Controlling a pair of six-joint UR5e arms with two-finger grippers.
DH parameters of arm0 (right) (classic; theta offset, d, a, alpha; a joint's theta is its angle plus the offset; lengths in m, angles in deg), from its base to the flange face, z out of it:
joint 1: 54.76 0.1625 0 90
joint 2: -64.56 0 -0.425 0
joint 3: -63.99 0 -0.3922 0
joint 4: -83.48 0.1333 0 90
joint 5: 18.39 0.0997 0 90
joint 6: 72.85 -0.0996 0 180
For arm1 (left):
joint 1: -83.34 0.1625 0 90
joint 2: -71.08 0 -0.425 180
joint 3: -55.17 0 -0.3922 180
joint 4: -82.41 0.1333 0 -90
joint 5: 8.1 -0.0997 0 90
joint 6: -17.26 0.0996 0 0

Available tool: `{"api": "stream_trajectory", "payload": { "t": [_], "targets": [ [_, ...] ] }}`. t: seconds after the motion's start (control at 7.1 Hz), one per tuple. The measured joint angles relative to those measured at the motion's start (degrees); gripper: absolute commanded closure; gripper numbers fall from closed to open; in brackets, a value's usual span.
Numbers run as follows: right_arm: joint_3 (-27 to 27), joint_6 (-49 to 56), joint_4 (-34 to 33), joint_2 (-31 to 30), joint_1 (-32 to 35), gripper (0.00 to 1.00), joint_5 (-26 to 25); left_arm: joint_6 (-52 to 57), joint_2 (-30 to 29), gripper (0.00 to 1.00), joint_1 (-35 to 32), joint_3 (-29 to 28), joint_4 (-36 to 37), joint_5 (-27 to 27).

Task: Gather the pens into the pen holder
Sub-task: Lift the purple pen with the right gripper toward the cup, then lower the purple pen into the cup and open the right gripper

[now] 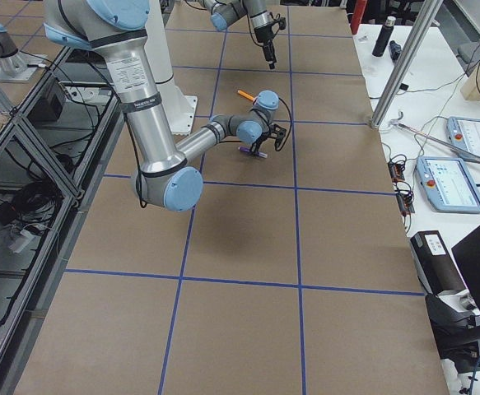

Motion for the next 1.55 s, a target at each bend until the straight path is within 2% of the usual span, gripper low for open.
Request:
{"api": "stream_trajectory", "payload": {
  "t": [0.28, 0.56, 0.85, 1.13, 1.41, 1.55],
  "targets": [
    [3.52, -0.52, -0.40, 0.11, 1.24, 1.00, -1.56, 0.31, 0.60, 0.02, -0.01, 0.63, -0.08, 0.04],
    [8.39, -1.69, -2.19, 1.63, 1.35, 1.00, -9.94, 3.38, 4.83, 0.02, -0.10, 4.01, -0.23, 0.80],
    [11.28, -3.01, -5.25, 5.52, -1.20, 1.00, -22.58, 6.19, 9.31, 0.02, -0.38, 6.21, -0.39, 1.30],
    [11.94, -3.28, -5.90, 8.91, -4.53, 1.00, -33.37, 10.01, 13.87, 0.02, -0.94, 8.16, -0.49, 1.39],
    [11.57, -2.12, -5.74, 11.85, -10.77, 1.00, -47.42, 11.06, 15.23, 0.02, -1.10, 8.53, -0.50, 1.40],
    [11.46, -0.81, -5.66, 12.62, -12.73, 1.00, -50.81, 11.39, 15.32, 0.02, -1.09, 8.33, -0.50, 1.41]
  ]
}}
